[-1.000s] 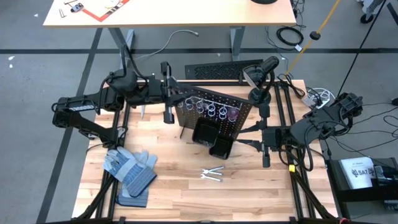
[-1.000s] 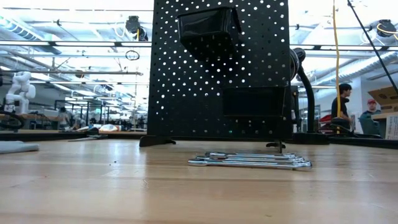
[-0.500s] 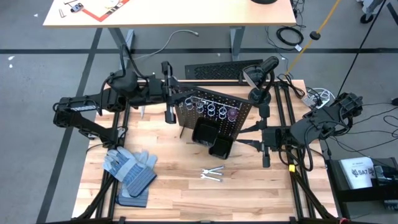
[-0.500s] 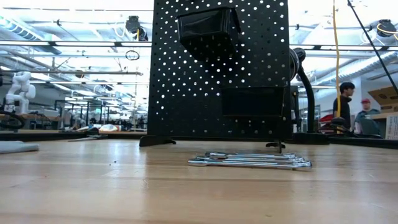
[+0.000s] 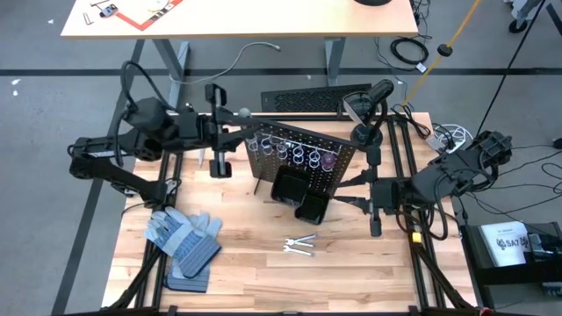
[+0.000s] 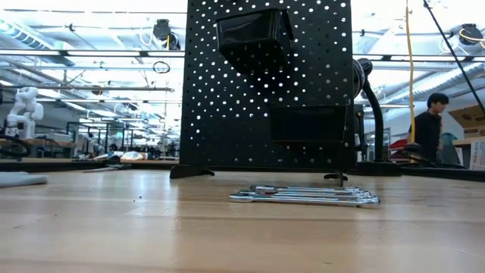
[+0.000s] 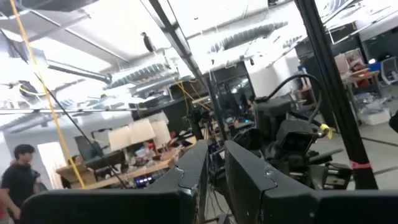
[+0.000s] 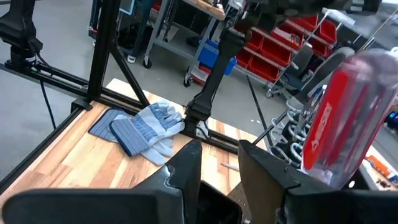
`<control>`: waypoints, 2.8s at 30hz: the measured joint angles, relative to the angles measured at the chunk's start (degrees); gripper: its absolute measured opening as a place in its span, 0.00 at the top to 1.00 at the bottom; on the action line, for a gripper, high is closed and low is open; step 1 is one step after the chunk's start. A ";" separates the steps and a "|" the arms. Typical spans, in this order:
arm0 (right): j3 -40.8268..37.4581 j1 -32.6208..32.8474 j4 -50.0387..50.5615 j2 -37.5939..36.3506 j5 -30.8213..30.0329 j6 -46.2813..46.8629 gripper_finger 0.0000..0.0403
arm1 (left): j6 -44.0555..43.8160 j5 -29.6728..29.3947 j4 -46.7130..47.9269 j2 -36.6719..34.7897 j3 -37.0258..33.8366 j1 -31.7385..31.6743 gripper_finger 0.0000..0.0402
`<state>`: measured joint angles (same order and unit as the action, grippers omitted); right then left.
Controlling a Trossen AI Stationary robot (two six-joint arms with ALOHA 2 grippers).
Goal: Hang tools onto peg board
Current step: Unhang the black pliers from the black peg board
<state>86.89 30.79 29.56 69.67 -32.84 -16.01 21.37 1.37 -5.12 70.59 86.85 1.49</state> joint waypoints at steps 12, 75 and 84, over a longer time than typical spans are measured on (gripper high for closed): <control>2.78 2.67 -18.31 -0.02 0.15 -14.41 0.75 | 0.60 -13.34 15.82 -4.55 0.07 3.83 0.84; 48.11 -7.38 9.86 26.88 1.41 -3.46 0.39 | -22.51 -12.44 16.80 -10.61 -37.70 -9.49 0.46; 48.11 -7.58 15.34 26.83 1.46 0.32 0.39 | -24.03 -9.64 16.09 -10.61 -37.70 -6.84 0.46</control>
<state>135.00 23.20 44.90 96.50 -31.38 -15.69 -2.66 -8.27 10.98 59.99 49.15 -5.36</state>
